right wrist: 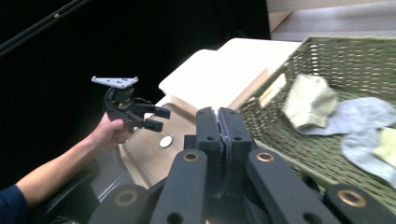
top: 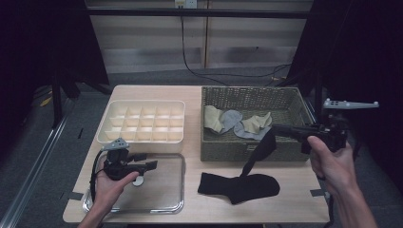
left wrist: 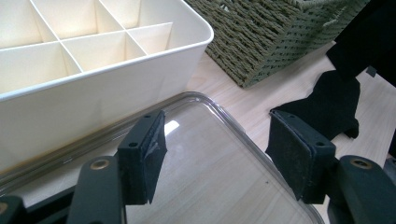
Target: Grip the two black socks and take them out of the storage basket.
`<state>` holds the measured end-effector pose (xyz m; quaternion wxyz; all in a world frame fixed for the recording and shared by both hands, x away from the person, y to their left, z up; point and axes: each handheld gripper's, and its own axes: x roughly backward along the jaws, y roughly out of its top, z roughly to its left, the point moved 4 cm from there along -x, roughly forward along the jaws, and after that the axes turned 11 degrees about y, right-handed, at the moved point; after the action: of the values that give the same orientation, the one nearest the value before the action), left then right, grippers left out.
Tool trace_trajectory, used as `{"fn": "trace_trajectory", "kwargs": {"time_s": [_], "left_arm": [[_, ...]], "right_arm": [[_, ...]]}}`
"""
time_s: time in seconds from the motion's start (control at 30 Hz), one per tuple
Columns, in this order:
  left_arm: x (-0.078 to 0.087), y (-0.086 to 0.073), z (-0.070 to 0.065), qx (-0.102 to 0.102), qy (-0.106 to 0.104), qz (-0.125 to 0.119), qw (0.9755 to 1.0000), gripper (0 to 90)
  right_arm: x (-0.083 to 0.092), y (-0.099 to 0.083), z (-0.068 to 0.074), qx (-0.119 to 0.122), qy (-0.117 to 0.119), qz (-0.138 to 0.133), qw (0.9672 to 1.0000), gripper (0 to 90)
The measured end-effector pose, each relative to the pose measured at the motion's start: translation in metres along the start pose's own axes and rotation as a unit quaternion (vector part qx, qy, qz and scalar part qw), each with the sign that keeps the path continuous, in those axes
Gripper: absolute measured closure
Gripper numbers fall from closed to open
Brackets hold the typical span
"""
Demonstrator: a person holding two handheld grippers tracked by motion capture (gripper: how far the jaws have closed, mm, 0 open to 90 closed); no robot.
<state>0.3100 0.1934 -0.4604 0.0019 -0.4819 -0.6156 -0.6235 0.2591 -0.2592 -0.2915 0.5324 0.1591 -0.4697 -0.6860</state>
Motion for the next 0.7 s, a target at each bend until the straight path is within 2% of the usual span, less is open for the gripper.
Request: {"fn": "trace_trajectory", "kwargs": {"time_s": [0.17,0.3,0.5,0.7], "left_arm": [[-0.001,-0.001,-0.001,-0.002,-0.002,0.002,1.0,37.0],[0.0,-0.001,0.001,-0.004,0.001,0.002,1.0,37.0],[0.001,-0.001,0.0,-0.003,0.0,0.002,1.0,37.0],[-0.002,-0.001,-0.003,-0.003,-0.002,0.004,1.0,37.0]], "right_arm": [[-0.022,0.0,0.001,0.004,0.019,0.011,0.9997,88.7],[-0.032,-0.007,-0.001,-0.001,0.025,0.02,0.9995,88.7],[-0.034,-0.026,-0.012,-0.017,0.013,0.04,0.999,88.7],[-0.027,-0.049,-0.03,-0.041,0.005,0.039,0.9984,88.7]]}}
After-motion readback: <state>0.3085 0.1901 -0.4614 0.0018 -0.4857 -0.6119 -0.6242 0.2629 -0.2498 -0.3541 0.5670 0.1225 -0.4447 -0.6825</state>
